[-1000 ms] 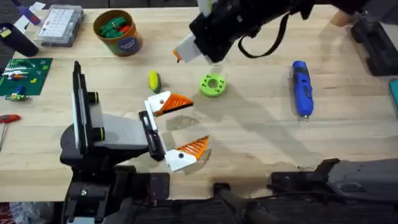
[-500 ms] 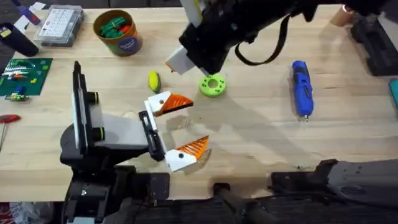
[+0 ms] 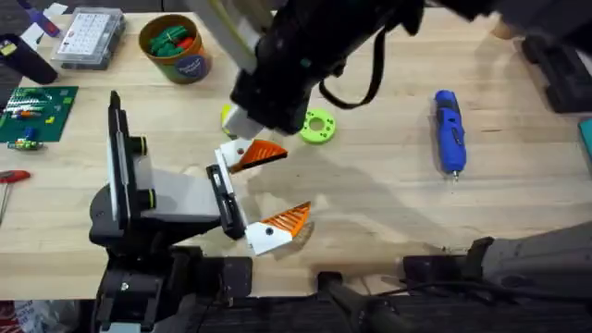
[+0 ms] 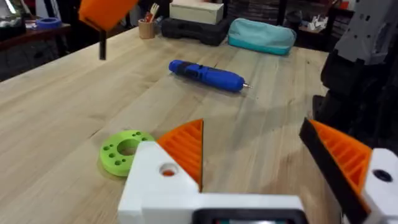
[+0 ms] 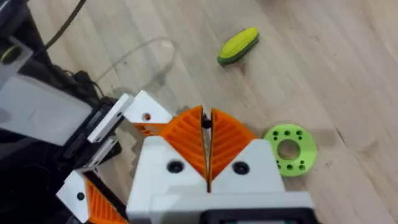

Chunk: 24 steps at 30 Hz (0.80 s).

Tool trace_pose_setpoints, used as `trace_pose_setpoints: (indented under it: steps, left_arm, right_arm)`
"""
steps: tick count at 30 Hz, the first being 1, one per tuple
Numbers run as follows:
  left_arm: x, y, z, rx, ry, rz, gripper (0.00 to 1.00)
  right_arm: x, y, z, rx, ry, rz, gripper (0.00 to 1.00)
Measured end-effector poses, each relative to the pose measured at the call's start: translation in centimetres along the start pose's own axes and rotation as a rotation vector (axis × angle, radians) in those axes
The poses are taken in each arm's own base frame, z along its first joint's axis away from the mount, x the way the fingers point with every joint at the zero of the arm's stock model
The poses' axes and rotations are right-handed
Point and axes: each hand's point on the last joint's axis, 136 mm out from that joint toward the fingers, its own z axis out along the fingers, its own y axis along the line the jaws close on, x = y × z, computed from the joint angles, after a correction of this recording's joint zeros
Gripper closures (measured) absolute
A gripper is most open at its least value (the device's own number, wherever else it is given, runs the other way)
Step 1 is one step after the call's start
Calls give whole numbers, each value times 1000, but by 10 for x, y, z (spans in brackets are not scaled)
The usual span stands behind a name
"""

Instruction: Pick up the gripper from the table and insert it into the empty holder that is missing its gripper. Then pick up a screw, insert it into the mounting hole, and use the screwdriver to tighten it. Finally, clean up the table by picking up the vegetable and placing it into the bucket.

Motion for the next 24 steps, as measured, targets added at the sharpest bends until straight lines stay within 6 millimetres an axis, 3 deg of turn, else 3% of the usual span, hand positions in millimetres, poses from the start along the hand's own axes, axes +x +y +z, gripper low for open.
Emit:
trace_pose_setpoints:
  steps: [11, 24]
  left_arm:
    - [0, 0, 0, 0, 0, 0, 15]
    - [0, 0, 0, 0, 0, 0, 13]
  right_arm:
    - [5, 13, 7, 16, 46, -99, 999]
    - [7, 12, 7, 38, 62, -131, 999]
